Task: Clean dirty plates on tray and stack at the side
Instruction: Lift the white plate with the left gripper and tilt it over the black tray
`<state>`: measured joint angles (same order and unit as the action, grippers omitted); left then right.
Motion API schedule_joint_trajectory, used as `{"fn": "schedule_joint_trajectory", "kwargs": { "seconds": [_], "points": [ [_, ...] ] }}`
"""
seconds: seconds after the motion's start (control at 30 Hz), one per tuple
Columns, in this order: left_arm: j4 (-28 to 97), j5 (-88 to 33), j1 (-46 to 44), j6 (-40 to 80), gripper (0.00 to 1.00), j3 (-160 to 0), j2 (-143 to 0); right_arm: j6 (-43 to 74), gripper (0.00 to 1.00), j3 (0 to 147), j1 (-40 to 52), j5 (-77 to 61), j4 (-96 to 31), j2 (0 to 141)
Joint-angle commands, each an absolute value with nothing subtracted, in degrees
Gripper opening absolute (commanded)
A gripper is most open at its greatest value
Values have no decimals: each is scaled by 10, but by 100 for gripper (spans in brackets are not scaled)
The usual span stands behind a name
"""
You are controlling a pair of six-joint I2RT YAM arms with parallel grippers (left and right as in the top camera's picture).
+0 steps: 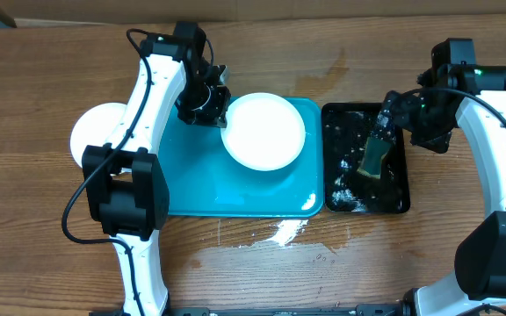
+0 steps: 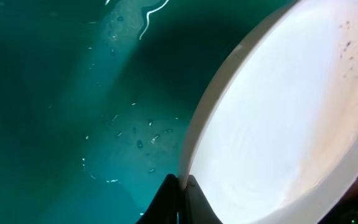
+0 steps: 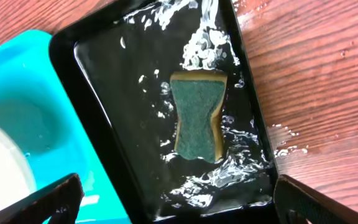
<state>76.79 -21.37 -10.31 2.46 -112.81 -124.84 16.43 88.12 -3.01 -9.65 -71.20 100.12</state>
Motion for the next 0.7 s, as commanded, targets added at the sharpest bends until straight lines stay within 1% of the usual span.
{"fn": "schedule_joint_trajectory", "kwargs": {
  "seconds": [0.0,0.17,0.43,0.67],
  "points": [
    [771,-251,-113,8,4,-1143,-1253,163,100,892,-32,-95,-710,985],
    [763,-251,-135,20,4,-1143,-1253,163,100,892,-32,-95,-710,985],
    [731,-246,-170,51,4,-1143,-1253,164,100,892,-31,-95,-670,985],
    [710,-179,-210,85,4,-1143,-1253,164,100,892,-31,-95,-669,985]
  ]
}}
